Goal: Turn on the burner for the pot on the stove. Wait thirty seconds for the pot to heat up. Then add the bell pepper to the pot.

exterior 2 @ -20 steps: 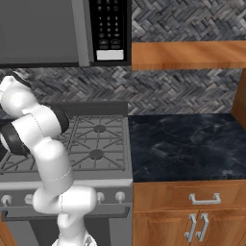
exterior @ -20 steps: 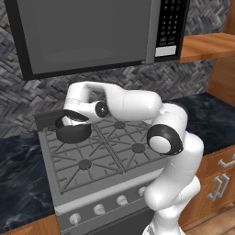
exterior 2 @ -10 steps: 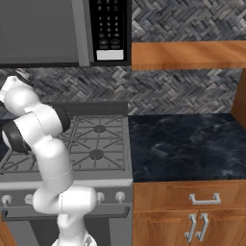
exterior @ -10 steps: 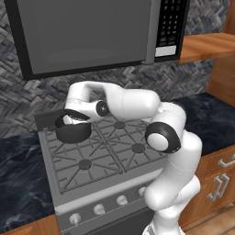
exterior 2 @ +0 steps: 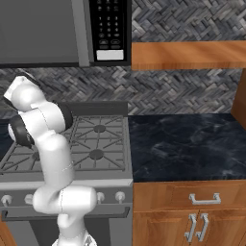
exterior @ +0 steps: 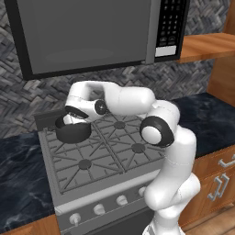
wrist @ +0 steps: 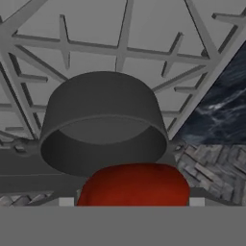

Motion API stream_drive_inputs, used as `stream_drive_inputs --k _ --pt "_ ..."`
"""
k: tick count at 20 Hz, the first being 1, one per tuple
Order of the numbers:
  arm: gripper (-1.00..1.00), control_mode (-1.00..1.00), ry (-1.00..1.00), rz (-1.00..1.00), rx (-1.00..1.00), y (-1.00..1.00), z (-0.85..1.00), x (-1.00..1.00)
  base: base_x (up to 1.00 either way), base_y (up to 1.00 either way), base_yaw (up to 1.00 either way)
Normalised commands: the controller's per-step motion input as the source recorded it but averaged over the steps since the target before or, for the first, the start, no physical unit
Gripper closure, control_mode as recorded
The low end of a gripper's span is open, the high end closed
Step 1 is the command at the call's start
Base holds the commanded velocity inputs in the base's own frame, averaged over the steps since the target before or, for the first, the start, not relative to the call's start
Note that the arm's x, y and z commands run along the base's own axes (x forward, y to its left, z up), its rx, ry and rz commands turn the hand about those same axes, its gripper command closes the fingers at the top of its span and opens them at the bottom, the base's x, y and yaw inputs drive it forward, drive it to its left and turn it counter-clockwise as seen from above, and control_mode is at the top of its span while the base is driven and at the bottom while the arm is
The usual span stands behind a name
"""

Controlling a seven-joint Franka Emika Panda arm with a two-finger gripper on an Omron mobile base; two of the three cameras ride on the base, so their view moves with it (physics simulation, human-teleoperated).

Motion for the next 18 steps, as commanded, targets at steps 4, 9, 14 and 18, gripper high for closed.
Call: stream_drive_inputs --k 4,9,14,18 --pt "1.0 -1.0 0.11 0.0 0.0 0.0 0.0 0.29 0.0 0.0 0.0" --pt "1.0 -1.0 -0.05 0.0 0.0 -0.01 0.0 0.31 0.0 0.0 0.0" --pt "1.0 -1.0 0.0 0.01 0.02 -0.06 -0.16 0.24 0.0 0.0 0.0" --pt "1.0 -1.0 0.0 0.01 0.01 0.0 -0.16 0.32 0.0 0.0 0.0"
